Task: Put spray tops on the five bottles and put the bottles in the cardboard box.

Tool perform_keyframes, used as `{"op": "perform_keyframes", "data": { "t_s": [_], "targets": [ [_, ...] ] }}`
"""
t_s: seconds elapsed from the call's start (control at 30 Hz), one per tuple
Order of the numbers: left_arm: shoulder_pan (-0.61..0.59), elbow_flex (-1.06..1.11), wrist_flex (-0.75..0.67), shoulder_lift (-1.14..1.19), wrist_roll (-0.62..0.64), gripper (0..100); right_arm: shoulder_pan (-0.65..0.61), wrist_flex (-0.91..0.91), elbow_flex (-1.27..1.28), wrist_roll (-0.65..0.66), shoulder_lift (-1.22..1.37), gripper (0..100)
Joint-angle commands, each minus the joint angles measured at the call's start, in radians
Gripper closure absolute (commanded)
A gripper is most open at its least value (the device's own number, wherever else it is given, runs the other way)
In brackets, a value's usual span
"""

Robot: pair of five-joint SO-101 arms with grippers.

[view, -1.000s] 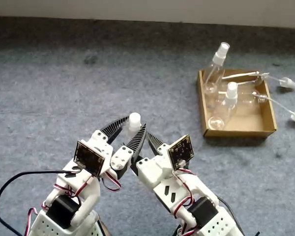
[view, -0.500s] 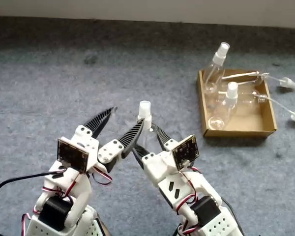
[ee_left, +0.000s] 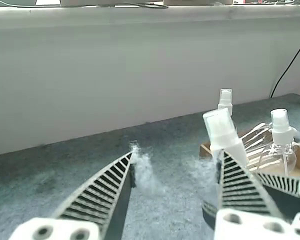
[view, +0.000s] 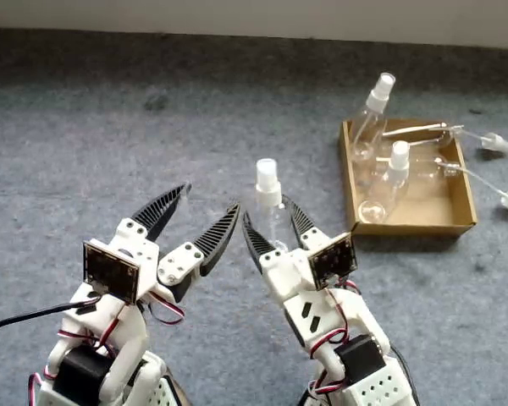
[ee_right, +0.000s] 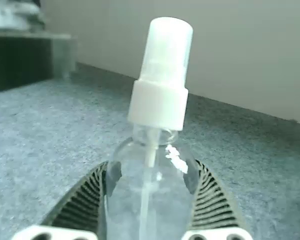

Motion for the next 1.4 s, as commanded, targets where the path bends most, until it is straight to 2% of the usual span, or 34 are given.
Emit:
{"op": "perform_keyframes", "data": {
  "t_s": [0.0,0.13,0.23,0.53,0.73,0.87,1.03,1.37],
  "targets": [
    [-0.002,-0.099,0.215,-0.008,-0.003,79,0.051,-0.107,-0.084,0.025,-0.007,95.4],
    [-0.001,-0.096,0.305,-0.008,-0.003,79,0.053,-0.156,-0.120,0.112,-0.007,95.4],
    [0.008,-0.082,0.315,-0.007,-0.002,79,0.053,-0.156,-0.150,0.098,-0.005,95.4],
    [0.127,0.073,0.272,-0.007,-0.002,80,0.050,-0.153,-0.278,-0.018,-0.001,95.4],
    [0.183,0.088,0.239,-0.007,-0.009,100,0.047,-0.154,-0.418,-0.135,0.203,95.4],
    [0.236,0.094,0.239,-0.007,-0.006,96,0.045,-0.154,-0.529,-0.261,0.364,95.4],
    [0.239,0.090,0.239,-0.007,-0.009,100,-0.044,-0.157,-0.585,-0.285,0.484,95.4],
    [0.237,0.094,0.210,-0.007,-0.005,99,-0.165,-0.203,-0.595,-0.284,0.664,95.4]
  ]
}}
